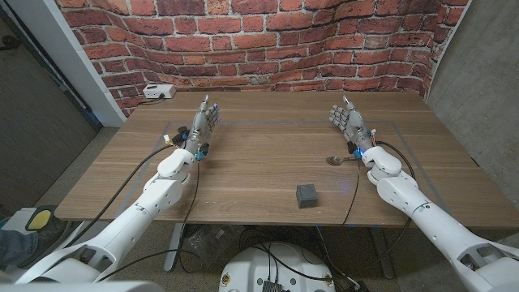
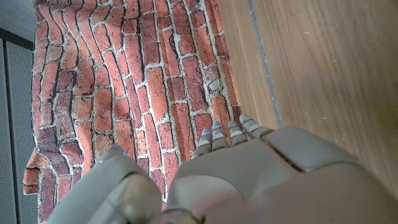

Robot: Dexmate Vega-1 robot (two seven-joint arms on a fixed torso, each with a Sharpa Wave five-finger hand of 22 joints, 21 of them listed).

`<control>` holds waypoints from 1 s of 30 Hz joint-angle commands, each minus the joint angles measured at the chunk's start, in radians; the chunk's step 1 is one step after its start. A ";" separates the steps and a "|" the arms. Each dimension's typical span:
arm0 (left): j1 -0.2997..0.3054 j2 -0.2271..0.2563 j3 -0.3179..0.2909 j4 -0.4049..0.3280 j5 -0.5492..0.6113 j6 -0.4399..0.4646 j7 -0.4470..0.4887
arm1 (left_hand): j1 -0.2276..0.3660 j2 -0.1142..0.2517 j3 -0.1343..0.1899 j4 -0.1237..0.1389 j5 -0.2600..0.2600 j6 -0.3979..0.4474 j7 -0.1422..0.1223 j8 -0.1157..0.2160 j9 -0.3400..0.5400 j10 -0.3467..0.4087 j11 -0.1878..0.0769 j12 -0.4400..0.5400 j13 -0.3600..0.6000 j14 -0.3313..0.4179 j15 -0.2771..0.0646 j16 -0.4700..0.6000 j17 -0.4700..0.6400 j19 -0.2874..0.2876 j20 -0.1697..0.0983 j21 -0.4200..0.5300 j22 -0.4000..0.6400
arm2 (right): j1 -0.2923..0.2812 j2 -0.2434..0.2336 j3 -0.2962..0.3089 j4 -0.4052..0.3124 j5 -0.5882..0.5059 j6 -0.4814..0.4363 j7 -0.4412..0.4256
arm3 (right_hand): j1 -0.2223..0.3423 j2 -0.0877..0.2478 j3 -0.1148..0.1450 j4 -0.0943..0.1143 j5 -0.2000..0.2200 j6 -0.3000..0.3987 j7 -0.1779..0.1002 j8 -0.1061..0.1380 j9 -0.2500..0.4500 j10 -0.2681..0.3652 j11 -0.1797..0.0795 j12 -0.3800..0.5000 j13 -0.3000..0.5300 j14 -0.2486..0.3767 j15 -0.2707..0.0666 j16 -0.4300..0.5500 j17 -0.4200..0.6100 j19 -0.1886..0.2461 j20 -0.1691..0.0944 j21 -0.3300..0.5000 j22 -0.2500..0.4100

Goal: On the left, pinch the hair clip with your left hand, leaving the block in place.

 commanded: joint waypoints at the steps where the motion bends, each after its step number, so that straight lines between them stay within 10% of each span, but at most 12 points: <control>1: 0.032 -0.005 -0.021 -0.023 -0.031 -0.021 0.000 | 0.014 0.005 0.007 -0.005 0.009 0.020 0.002 0.008 0.002 0.024 0.000 0.012 0.003 0.020 0.002 0.010 0.004 0.013 0.004 0.006 0.005 | -0.031 -0.007 0.007 -0.042 0.011 -0.023 -0.025 | 0.012 0.002 0.006 -0.001 0.007 0.012 -0.002 0.008 0.002 0.011 0.000 0.007 0.003 0.006 0.008 0.005 0.003 0.011 0.001 0.005 0.004; 30: 0.151 0.139 -0.082 -0.202 0.325 -0.001 0.379 | 0.182 0.081 0.051 -0.082 -0.007 0.237 0.004 0.040 0.003 0.248 -0.016 0.045 0.003 0.257 -0.012 0.028 0.001 0.235 0.008 0.025 0.002 | -0.059 -0.003 -0.008 -0.122 -0.045 -0.010 -0.098 | 0.025 0.015 0.011 -0.007 0.004 0.028 -0.006 0.010 0.003 0.027 0.000 0.010 0.004 0.024 0.009 0.005 0.003 0.027 0.010 0.000 0.005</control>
